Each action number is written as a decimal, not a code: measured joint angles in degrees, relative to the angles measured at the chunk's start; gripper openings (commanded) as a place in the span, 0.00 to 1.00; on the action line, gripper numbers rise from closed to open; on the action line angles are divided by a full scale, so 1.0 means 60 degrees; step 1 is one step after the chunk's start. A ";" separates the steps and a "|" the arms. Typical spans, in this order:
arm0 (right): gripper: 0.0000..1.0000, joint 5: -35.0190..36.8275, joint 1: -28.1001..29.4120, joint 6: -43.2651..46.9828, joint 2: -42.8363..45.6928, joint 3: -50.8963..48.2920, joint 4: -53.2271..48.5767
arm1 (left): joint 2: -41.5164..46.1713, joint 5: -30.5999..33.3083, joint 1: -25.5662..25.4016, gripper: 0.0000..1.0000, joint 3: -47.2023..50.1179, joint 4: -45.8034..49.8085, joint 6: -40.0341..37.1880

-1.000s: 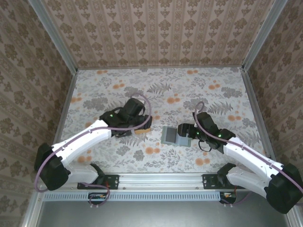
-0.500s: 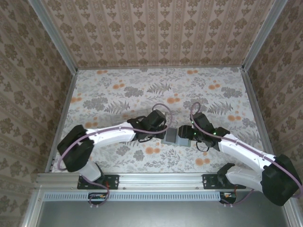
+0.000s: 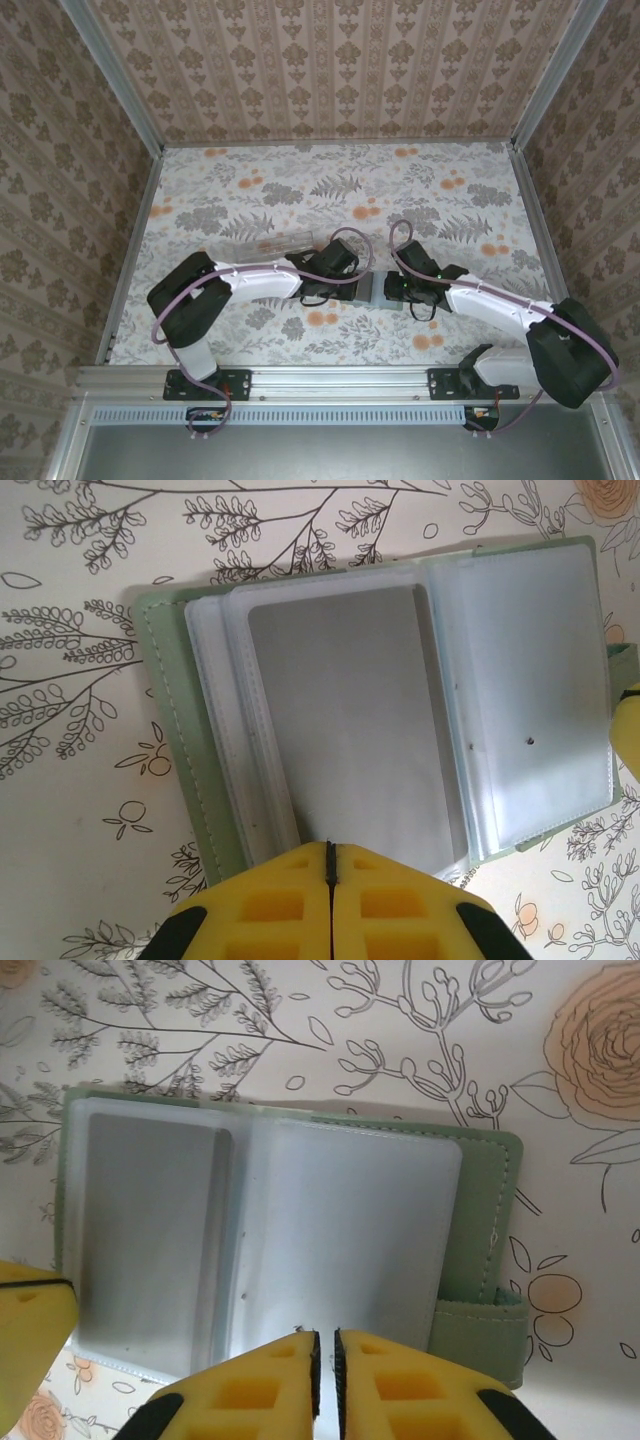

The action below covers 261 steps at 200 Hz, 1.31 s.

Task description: Take the credit cards out of the card holder

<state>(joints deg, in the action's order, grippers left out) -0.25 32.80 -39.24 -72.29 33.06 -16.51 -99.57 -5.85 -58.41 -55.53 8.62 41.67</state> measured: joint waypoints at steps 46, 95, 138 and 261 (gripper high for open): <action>0.14 0.0277 0.0000 0.0000 -0.0270 0.0000 -0.0036 | -0.0015 0.0000 0.0047 0.10 0.0000 -0.0007 0.0069; 0.13 0.0546 0.0000 0.0000 -0.0382 0.0000 -0.0066 | -0.0029 0.0004 0.0073 0.21 -0.0018 -0.0004 0.0146; 0.13 0.0546 0.0000 0.0000 -0.0641 0.0000 -0.0033 | -0.0284 -0.0069 0.0073 0.27 -0.0102 -0.0015 0.0211; 0.13 0.0539 0.0007 0.0000 -0.0852 0.0055 0.0240 | -0.0328 -0.0962 0.0127 0.42 -0.0018 -0.0885 0.0361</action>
<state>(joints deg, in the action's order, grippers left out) 2.98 32.84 -39.24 -77.41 33.39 -15.07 -101.54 -11.62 -57.65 -55.64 3.31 43.83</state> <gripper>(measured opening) 0.131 0.416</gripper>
